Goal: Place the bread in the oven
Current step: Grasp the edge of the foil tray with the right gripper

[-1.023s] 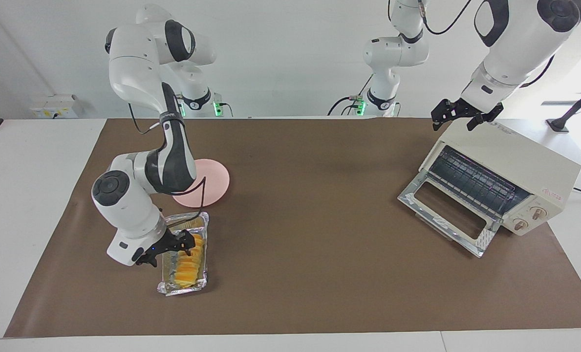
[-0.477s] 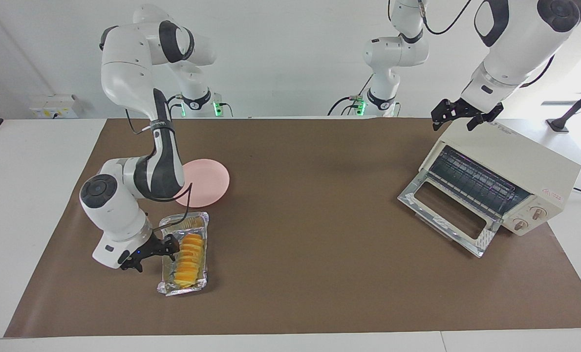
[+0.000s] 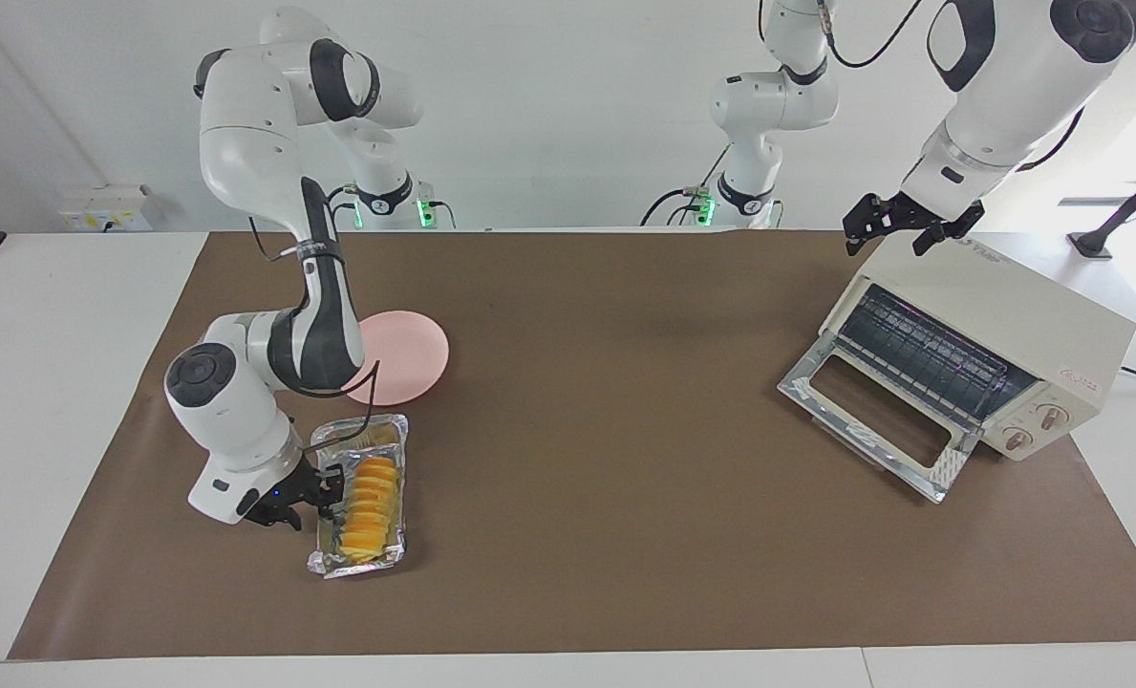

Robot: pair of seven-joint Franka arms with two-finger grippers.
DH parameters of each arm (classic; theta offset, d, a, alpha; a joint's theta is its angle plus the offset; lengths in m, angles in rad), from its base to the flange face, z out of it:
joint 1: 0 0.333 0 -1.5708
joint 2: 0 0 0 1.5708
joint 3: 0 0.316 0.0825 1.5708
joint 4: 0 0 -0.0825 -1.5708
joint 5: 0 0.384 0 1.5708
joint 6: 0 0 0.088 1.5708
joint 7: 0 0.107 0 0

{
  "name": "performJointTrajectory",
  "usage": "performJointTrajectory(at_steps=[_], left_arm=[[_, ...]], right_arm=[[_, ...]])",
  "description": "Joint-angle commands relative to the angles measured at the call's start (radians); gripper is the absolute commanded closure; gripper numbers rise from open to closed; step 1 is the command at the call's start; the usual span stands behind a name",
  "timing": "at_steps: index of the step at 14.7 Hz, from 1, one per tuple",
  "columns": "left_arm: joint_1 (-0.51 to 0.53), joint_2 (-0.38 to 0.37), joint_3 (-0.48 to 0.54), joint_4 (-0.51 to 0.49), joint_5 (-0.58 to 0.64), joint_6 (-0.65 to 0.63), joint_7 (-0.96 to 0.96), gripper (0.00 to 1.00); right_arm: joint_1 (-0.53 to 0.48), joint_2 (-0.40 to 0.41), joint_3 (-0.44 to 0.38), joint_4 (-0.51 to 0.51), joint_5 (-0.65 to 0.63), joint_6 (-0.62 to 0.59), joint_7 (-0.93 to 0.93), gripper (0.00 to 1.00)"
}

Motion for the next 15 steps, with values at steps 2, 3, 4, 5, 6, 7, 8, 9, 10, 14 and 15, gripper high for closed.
performJointTrajectory(at_steps=[2,3,4,5,6,7,8,9,10,14,15], left_arm=[[-0.005,-0.012,0.003,-0.012,0.015,0.011,0.0,0.0],[-0.003,-0.012,0.003,-0.012,0.015,0.011,0.0,0.0],[-0.003,-0.012,0.005,-0.012,0.013,0.011,0.0,0.0],[-0.005,-0.012,0.005,-0.012,0.015,0.011,0.0,0.0],[-0.005,-0.012,0.005,-0.012,0.013,0.011,0.0,0.0],[-0.005,-0.012,0.005,-0.012,0.015,0.011,0.0,0.0],[-0.005,-0.012,0.005,-0.012,0.015,0.011,0.0,0.0],[-0.005,-0.012,0.005,-0.012,0.015,0.011,0.0,0.0],[-0.003,-0.012,0.005,-0.012,0.015,0.012,0.0,0.0],[-0.005,-0.012,0.003,-0.012,0.015,0.011,0.0,0.0],[-0.005,-0.012,0.005,-0.012,0.013,0.012,0.0,0.0]], right_arm=[[-0.007,-0.033,0.01,-0.045,0.015,0.014,0.022,1.0],[-0.006,-0.036,0.01,-0.045,0.015,0.009,0.022,1.0],[-0.007,-0.036,0.01,-0.045,0.015,0.008,0.02,1.0],[-0.009,-0.036,0.011,-0.043,0.015,0.005,0.02,1.0],[-0.009,-0.036,0.013,-0.036,0.017,-0.011,0.02,1.0],[-0.01,-0.039,0.017,-0.021,0.02,-0.047,0.022,1.0],[-0.003,-0.045,0.021,0.007,0.035,-0.098,0.022,1.0],[0.009,-0.048,0.022,0.051,0.051,-0.176,0.029,1.0],[0.028,-0.05,0.021,0.088,0.069,-0.251,0.055,1.0],[0.141,-0.054,0.027,0.196,0.181,-0.364,0.266,1.0],[0.186,-0.063,0.028,0.197,0.184,-0.359,0.337,1.0]])
